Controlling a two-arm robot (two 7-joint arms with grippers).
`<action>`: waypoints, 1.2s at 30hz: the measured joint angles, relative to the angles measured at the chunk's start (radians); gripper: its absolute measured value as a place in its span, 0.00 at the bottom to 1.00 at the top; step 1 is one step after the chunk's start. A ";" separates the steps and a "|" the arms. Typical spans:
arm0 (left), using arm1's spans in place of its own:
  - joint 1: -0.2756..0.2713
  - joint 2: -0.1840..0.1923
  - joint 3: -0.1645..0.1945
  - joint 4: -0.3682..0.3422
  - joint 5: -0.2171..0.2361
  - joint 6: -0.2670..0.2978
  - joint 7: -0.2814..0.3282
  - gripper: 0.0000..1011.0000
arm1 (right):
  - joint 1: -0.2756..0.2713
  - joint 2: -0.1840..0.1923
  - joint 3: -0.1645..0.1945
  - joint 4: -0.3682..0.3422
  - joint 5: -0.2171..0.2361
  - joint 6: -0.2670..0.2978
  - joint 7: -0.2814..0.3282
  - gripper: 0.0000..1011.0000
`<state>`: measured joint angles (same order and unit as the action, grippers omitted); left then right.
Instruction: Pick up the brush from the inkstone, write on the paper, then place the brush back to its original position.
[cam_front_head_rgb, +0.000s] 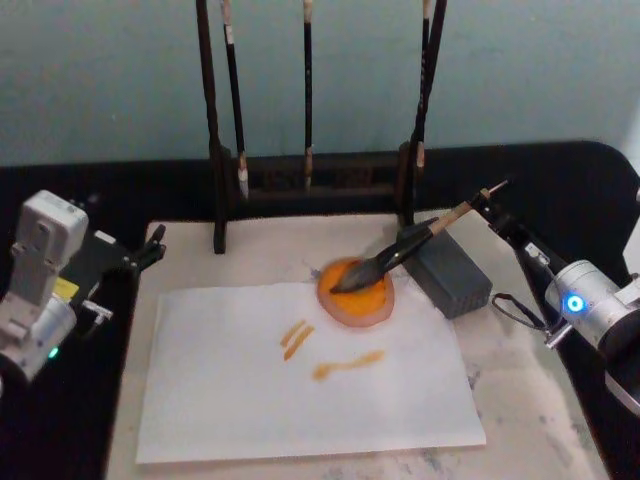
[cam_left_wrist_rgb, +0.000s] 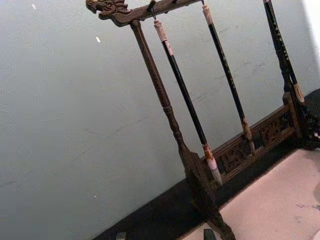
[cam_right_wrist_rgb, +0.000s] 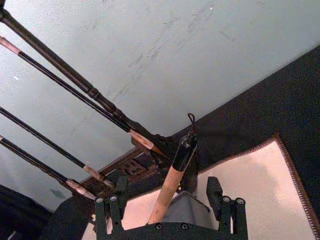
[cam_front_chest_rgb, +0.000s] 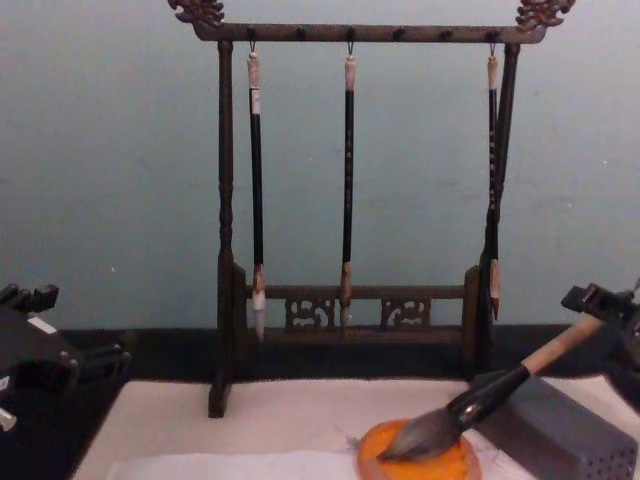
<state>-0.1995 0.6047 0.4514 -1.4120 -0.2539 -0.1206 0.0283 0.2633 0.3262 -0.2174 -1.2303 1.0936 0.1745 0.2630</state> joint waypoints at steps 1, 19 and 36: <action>0.000 0.000 0.000 0.000 0.000 0.000 0.000 0.99 | 0.005 -0.001 -0.004 0.008 0.004 -0.002 0.003 0.99; 0.000 0.000 0.000 0.000 0.000 0.000 0.000 0.99 | 0.073 -0.015 -0.063 0.097 0.031 -0.025 0.021 0.99; 0.000 0.000 0.000 0.000 0.000 0.000 0.000 0.99 | 0.109 -0.023 -0.086 0.148 0.039 -0.049 0.034 0.99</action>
<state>-0.1996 0.6047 0.4514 -1.4120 -0.2539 -0.1205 0.0283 0.3726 0.3031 -0.3037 -1.0820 1.1327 0.1258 0.2968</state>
